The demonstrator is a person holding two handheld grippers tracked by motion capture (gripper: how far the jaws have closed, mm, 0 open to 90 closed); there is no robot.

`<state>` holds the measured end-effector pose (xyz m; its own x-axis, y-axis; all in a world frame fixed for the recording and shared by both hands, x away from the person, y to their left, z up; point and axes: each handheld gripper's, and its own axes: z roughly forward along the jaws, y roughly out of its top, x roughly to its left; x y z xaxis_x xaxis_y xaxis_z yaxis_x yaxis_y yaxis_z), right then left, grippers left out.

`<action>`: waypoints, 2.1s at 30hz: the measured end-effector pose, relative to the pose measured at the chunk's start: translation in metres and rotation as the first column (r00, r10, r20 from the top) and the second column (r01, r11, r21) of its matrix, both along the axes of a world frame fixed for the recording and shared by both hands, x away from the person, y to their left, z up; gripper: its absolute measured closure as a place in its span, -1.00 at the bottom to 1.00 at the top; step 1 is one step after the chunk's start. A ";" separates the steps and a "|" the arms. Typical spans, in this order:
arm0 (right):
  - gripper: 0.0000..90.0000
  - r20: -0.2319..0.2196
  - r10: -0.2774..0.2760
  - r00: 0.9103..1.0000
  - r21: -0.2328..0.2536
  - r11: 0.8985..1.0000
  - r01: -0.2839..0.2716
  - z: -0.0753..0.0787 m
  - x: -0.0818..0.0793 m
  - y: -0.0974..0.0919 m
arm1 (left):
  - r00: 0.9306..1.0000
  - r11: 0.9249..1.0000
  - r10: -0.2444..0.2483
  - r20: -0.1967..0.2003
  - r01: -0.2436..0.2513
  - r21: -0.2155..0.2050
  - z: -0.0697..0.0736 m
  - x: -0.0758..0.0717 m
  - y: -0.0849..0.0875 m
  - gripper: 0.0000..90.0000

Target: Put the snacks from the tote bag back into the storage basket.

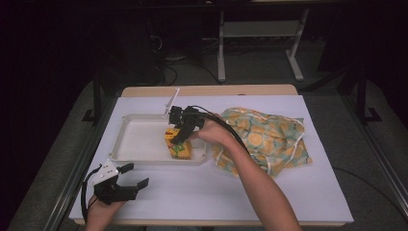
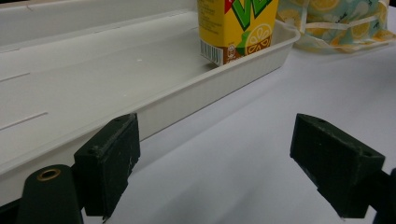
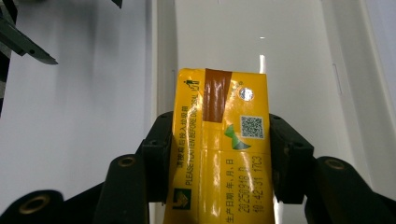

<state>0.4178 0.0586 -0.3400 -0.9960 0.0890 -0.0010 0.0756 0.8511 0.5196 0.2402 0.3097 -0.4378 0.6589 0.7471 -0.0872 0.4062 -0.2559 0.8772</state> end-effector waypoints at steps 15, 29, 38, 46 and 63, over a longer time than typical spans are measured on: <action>0.10 -0.002 0.010 1.000 0.002 1.000 -0.010 -0.011 0.002 0.001 | 1.000 1.000 -0.005 -0.004 0.005 0.015 0.000 0.000 0.001 -0.65; 0.09 -0.001 0.011 1.000 0.001 1.000 -0.011 -0.012 0.002 -0.002 | 1.000 1.000 -0.007 -0.003 0.007 0.014 0.000 0.000 0.001 -0.65; 0.08 -0.007 0.017 1.000 -0.006 1.000 -0.017 -0.013 0.000 -0.005 | 1.000 1.000 -0.010 -0.003 0.010 0.019 0.000 0.000 0.000 -0.65; 0.07 -0.001 0.026 1.000 -0.009 1.000 -0.026 -0.013 -0.002 -0.005 | 1.000 1.000 -0.010 -0.005 0.010 0.018 0.000 0.001 0.000 -0.65; 0.05 -0.016 0.025 1.000 -0.009 1.000 -0.025 -0.013 -0.003 -0.005 | 1.000 1.000 -0.011 -0.005 0.011 0.019 0.000 0.000 0.000 -0.65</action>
<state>0.4143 0.0540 -0.3530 -0.9978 0.0644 0.0141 0.0626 0.8573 0.5109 0.2406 0.3093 -0.4378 0.6667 0.7414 -0.0764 0.4076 -0.2768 0.8702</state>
